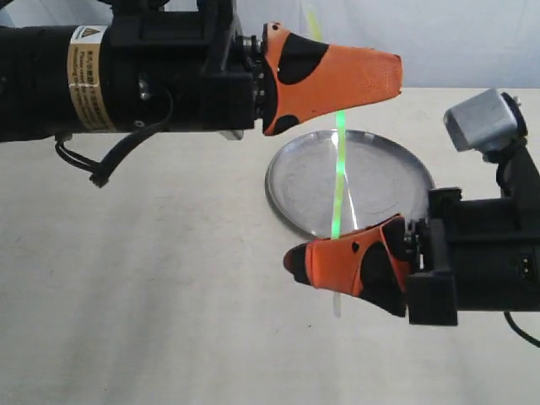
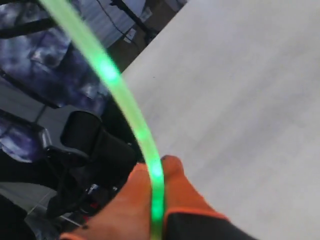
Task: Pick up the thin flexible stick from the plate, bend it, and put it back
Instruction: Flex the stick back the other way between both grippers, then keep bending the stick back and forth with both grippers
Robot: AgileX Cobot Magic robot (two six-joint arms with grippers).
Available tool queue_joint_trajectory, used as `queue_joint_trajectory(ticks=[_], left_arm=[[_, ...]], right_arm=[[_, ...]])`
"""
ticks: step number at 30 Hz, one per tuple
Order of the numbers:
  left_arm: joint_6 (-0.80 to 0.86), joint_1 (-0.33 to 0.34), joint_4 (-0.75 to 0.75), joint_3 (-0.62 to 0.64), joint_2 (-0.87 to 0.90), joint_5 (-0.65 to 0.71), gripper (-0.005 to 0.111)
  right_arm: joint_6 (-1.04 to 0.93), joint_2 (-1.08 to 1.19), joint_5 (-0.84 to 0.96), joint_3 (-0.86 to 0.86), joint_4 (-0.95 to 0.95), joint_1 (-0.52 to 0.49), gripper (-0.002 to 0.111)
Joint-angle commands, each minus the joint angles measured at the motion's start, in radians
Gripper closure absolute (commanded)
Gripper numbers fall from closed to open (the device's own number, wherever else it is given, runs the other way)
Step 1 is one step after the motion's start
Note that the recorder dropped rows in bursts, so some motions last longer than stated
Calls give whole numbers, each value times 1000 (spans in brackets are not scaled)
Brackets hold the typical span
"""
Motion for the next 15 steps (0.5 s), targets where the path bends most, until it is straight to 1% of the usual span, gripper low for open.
queue_joint_trajectory(ticks=[1, 2, 3, 4, 5, 7, 9, 11, 13, 15], left_arm=[[-62, -7, 304, -8, -12, 225, 107], [-144, -7, 434, -8, -12, 247, 107], [-208, -7, 509, -8, -12, 247, 107], [-245, -7, 509, 3, -12, 225, 107], [-249, -7, 509, 9, -14, 200, 107], [-298, -7, 502, 10, -14, 119, 107], [-301, -7, 414, 10, -16, 33, 107], [-283, -7, 286, 10, -23, -43, 107], [-245, -7, 143, 10, -28, -95, 107], [-199, -7, 34, 6, -29, -125, 107]], right_arm=[[-103, -30, 14, 7, 138, 50, 109], [-101, -56, -28, 7, 128, 50, 109], [-98, -81, -81, 7, 119, 50, 109], [-82, -110, -149, 7, 110, 50, 109], [-53, -130, -204, 7, 88, 50, 109], [10, -162, -304, 7, 9, 50, 109], [108, -172, -380, 7, -106, 50, 109], [217, -171, -434, 7, -230, 50, 109], [317, -150, -454, 7, -359, 50, 109], [380, -121, -437, 7, -401, 50, 109]])
